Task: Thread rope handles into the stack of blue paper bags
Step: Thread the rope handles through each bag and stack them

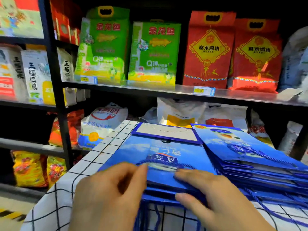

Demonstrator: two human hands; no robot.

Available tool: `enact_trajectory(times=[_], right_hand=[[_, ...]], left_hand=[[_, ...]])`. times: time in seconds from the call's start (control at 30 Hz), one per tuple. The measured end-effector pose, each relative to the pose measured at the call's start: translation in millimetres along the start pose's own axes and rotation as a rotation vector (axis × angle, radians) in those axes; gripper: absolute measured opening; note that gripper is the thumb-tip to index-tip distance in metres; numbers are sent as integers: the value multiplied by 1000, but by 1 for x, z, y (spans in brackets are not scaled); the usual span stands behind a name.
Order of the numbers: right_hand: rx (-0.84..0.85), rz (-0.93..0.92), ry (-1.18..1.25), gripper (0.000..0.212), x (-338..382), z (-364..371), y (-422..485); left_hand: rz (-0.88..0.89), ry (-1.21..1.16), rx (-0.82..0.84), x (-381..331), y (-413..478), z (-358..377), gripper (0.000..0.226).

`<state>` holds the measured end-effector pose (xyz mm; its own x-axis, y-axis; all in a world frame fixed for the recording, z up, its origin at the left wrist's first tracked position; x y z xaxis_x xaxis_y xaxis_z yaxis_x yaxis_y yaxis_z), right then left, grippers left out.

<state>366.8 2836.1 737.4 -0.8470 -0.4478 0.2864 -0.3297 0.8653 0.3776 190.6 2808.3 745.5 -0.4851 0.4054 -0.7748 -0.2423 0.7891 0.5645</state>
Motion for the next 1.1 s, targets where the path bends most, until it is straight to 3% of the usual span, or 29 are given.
enact_trajectory(times=[0.07,0.13,0.2,0.3,0.37,0.47,0.5,0.6,0.77,0.87,0.93,1.0,1.03,1.1], right_hand=[[21,-20,163,63,1,-6,2],[-4,-75,214,40,4,-18,5],[-23,-121,202,21,7,-25,8],[-28,-183,253,21,17,-32,10],[-115,-214,319,14,16,-42,10],[-273,-131,404,13,-3,-56,13],[-249,-59,414,19,-12,-54,16],[36,131,250,27,-31,-27,27],[-20,136,-28,16,-39,-29,33],[-171,158,212,22,-35,-50,35],[-235,161,438,22,-26,-62,39],[-200,173,636,22,-17,-61,45],[-172,178,713,21,-13,-57,48],[-142,192,789,20,-8,-50,53]], left_hand=[[201,209,110,-17,7,17,30],[393,366,223,-34,15,41,23],[509,477,326,-48,20,62,32],[434,538,482,-34,31,78,31],[362,467,441,-31,38,75,19],[239,328,344,-17,48,64,21],[219,268,317,-14,51,61,22],[190,101,291,-12,54,57,21],[175,61,146,-9,63,38,20],[219,292,85,-7,65,32,10],[310,469,-2,-13,61,31,21],[418,366,-58,-31,51,31,17],[420,269,1,-37,44,36,15],[281,63,250,-39,31,57,32]])
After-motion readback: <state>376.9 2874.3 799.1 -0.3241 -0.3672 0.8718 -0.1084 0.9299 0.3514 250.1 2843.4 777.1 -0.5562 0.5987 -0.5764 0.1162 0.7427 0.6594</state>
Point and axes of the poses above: each hand's wrist, its own y-axis towards the middle knuckle, its own z-axis out of the palm, x = y × z, the point moved 7 cm from there along y, towards the middle knuckle, and after that the axes turned 4 degrees about z, right-handed, at the moved point
